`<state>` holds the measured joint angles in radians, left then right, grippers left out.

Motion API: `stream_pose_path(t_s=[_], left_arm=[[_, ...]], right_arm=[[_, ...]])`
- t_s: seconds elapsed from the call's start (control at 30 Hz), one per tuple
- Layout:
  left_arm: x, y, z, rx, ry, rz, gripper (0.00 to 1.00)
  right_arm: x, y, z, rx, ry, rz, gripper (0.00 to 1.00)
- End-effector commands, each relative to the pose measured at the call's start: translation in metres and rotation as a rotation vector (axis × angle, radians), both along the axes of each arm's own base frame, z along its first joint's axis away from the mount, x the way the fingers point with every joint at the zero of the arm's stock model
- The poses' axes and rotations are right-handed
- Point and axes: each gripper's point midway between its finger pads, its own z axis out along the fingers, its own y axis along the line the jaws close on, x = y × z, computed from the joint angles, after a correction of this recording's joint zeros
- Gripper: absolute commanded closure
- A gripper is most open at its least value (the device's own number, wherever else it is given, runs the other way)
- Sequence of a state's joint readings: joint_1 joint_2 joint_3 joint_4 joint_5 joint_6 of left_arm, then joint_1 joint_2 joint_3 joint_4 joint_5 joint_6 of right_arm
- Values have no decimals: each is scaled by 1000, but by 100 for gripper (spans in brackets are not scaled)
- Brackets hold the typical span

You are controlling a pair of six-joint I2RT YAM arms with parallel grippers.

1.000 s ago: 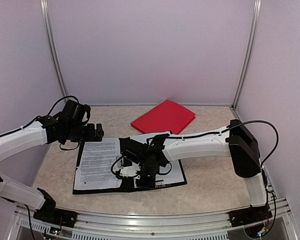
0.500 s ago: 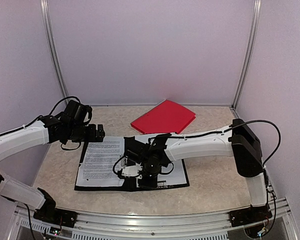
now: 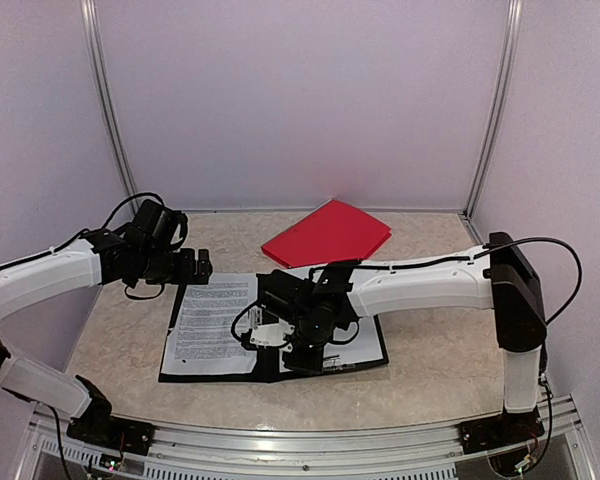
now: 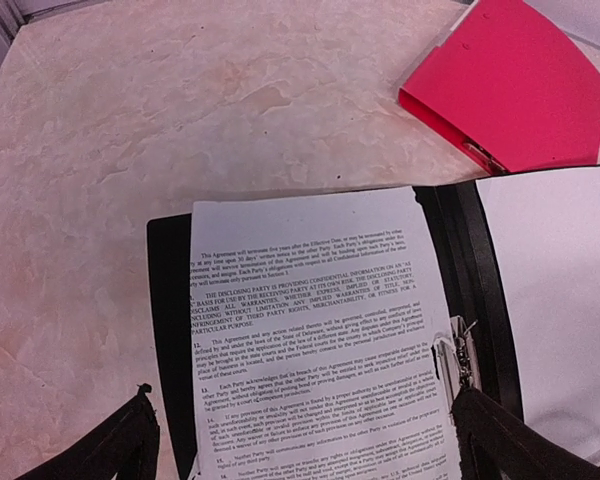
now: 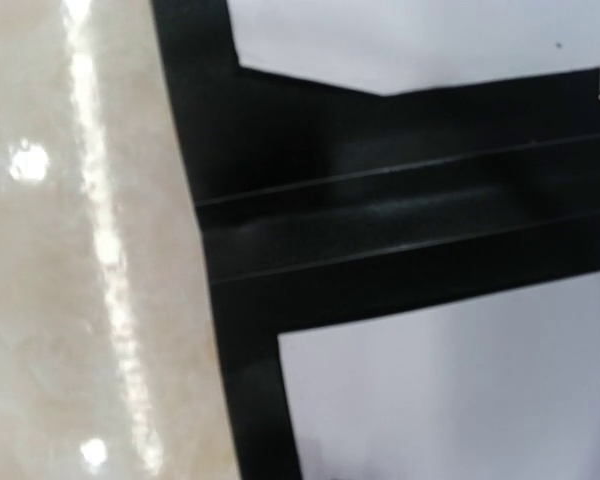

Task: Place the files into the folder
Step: Close the spring clip at the center of the board.

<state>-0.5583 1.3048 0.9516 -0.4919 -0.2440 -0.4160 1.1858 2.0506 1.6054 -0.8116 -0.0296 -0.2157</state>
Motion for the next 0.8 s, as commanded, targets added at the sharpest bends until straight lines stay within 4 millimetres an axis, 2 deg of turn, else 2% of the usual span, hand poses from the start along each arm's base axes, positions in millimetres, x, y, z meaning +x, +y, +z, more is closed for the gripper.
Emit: stream_pose_path(t_s=[0.0, 0.57, 0.77], left_arm=[[2, -3, 7, 8, -8, -11, 1], [3, -12, 1, 24, 8, -27, 1], [4, -24, -7, 10, 29, -71, 1]], right_arm=[[4, -12, 12, 14, -14, -42, 93], [-9, -28, 26, 130, -5, -76, 93], [-11, -34, 37, 210, -21, -93, 93]])
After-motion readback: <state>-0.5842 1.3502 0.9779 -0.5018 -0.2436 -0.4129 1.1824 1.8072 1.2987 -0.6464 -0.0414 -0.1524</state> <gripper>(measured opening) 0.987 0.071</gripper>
